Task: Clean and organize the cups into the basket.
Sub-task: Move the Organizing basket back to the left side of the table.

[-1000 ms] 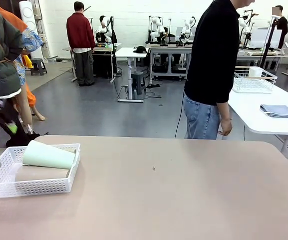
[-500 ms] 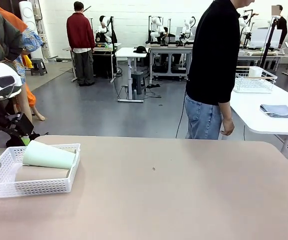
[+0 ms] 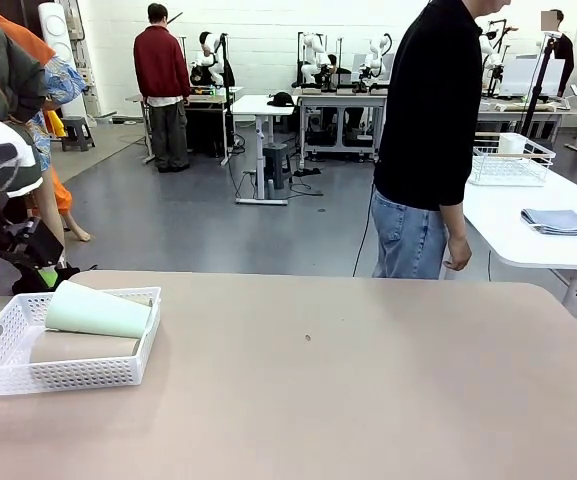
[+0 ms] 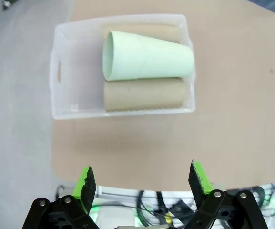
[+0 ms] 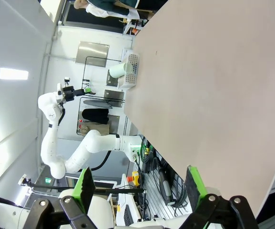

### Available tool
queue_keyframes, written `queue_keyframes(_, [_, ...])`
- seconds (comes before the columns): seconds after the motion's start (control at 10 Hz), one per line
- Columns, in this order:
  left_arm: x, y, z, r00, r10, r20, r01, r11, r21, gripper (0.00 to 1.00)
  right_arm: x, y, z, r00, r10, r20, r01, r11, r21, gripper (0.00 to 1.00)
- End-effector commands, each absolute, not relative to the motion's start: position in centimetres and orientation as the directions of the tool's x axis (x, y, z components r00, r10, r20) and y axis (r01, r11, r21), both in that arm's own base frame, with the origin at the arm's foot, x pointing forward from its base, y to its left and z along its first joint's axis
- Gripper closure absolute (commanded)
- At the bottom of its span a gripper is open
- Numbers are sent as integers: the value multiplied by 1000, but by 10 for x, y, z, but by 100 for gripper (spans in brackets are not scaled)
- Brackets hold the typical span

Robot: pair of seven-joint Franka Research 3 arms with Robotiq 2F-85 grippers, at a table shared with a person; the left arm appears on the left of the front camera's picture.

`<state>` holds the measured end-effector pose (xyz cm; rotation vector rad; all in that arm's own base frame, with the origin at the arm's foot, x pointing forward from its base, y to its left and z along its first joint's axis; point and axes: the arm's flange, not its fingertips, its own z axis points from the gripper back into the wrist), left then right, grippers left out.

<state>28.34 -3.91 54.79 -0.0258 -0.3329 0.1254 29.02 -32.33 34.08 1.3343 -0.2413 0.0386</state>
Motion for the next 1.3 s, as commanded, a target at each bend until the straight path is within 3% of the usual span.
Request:
queue_keyframes(0.0, [287, 10, 574, 964, 223, 146, -145, 899, -414, 0, 290, -324, 341, 970, -116, 213, -181, 240, 954, 0])
queue_keyframes(0.2, [291, 76, 608, 978, 205, -34, -162, 647, -745, 0, 290, -324, 341, 970, -116, 213, -181, 240, 954, 0])
queue_keyframes(0.4, [294, 146, 630, 987, 119, -107, -147, 408, -901, 0, 290, -324, 341, 970, -116, 213, -181, 240, 954, 0])
queue_keyframes(0.6, [277, 198, 617, 984, 87, -154, -172, 256, -951, 0, 290, -324, 341, 970, -116, 213, -181, 240, 954, 0])
queue_keyframes(0.9, [266, 257, 578, 951, 251, -178, -228, 185, -956, 0, 290, -324, 341, 970, -116, 213, -181, 240, 954, 0])
queue_keyframes(1.2, [255, 303, 538, 974, 199, -108, -148, 198, -969, 0, 290, -324, 341, 970, -116, 213, -181, 240, 954, 0])
